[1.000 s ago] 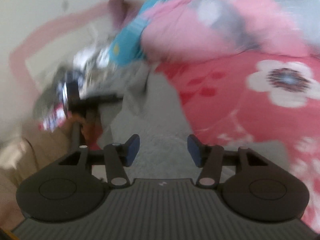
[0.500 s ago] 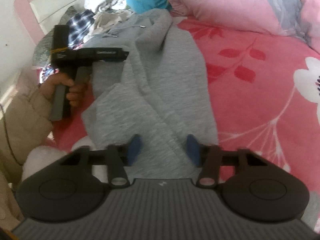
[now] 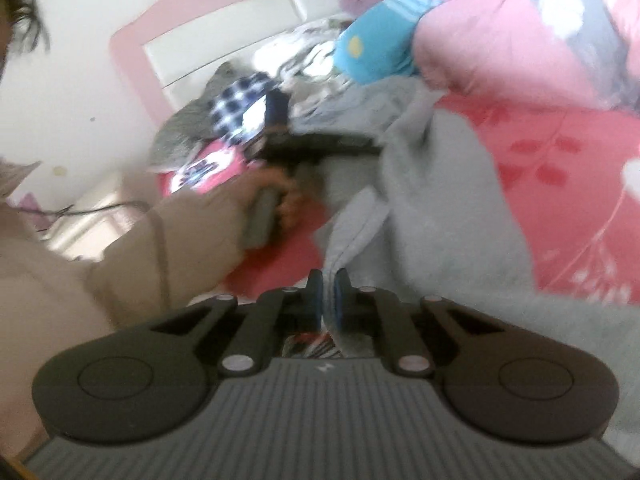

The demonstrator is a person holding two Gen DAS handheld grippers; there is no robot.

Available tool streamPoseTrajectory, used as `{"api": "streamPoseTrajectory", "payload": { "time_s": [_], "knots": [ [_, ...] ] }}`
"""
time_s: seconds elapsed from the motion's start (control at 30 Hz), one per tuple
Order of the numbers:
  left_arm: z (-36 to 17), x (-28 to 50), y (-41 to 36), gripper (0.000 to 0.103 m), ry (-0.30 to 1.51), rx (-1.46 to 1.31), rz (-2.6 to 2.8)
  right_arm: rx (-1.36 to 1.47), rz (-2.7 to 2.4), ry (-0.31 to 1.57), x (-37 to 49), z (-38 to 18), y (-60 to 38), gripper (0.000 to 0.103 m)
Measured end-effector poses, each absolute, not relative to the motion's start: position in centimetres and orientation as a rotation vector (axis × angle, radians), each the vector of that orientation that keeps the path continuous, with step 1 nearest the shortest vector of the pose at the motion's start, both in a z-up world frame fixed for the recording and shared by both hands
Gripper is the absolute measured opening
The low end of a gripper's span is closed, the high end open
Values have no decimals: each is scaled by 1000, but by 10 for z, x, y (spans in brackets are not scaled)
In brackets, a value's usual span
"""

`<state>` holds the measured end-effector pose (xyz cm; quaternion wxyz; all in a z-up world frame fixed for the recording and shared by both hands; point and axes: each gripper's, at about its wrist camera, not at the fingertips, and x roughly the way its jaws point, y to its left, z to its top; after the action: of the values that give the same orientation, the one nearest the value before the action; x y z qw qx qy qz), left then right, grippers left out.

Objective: Fold clothes

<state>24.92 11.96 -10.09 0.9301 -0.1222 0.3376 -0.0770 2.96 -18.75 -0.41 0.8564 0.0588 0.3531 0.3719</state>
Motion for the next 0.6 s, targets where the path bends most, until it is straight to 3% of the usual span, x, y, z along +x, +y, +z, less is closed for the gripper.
{"api": "streamPoseTrajectory", "payload": {
  "time_s": [0.13, 0.3, 0.47, 0.6],
  "knots": [
    [-102, 249, 120, 67, 690, -252, -158, 160, 784, 869, 16, -37, -176, 6],
    [-102, 248, 122, 67, 691, -253, -163, 31, 686, 1123, 22, -73, -154, 14],
    [-102, 248, 120, 69, 690, -251, -159, 63, 737, 925, 26, -18, -167, 58],
    [-102, 248, 119, 70, 689, -242, -158, 96, 574, 744, 44, 7, -191, 66]
  ]
}}
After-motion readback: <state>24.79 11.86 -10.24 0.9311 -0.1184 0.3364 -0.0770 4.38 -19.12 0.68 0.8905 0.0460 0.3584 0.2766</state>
